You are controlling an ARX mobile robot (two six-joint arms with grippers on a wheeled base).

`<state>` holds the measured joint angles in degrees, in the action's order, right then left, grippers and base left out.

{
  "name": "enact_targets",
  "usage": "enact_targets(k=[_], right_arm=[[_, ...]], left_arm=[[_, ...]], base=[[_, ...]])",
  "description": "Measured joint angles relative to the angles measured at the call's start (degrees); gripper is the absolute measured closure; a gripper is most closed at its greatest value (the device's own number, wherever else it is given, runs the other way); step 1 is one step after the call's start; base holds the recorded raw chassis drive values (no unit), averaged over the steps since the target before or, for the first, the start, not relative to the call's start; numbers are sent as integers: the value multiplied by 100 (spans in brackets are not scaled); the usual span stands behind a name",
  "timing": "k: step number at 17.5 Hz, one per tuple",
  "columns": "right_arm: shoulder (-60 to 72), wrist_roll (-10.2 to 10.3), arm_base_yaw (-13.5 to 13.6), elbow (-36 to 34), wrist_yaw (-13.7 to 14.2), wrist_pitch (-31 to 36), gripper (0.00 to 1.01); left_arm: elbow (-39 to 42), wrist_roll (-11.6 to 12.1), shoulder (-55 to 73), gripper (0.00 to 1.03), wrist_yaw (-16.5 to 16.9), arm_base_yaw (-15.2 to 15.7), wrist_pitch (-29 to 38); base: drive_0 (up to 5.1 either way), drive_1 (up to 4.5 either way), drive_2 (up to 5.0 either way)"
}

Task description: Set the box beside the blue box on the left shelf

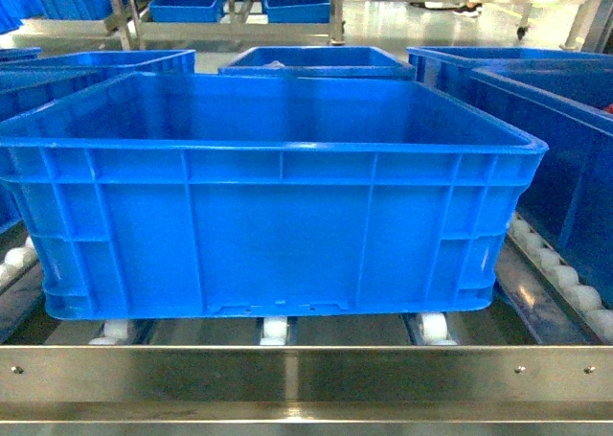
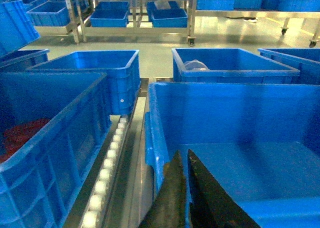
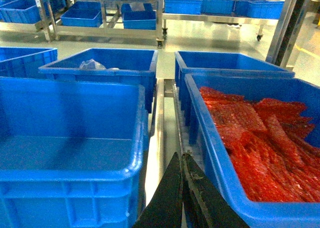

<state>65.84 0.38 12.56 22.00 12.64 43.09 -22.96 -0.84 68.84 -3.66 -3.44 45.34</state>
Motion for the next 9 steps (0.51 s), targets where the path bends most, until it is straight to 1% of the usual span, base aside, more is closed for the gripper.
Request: enact_targets(k=[1,2,3,4,7,9], right_arm=[[-243,-4,-138,-247,-101,37,99],[-503,-4,-262,-494,-219,66,100],[-675,-7,-334,-664,-308,59,100],[-890,-7,-413,-879,-437,20,100],[-1440,-7,-643,-1272,-605,-142,100],[-1954,-4,-752,-1547,-787,-400,100]], left_arm=[[254,2,-225,101,142,120,55],[514,13,-468,101,332,306,74],[684,11,-629,101,319,367,76],[907,13,-846,101,330,367,55],[1298,20,-1381,101,363,339,-83],[1591,20,-1904,101,363,343,-321]], base=[[0,0,0],[0,0,0],[0,0,0],[0,0,0],[0,0,0],[0,0,0]])
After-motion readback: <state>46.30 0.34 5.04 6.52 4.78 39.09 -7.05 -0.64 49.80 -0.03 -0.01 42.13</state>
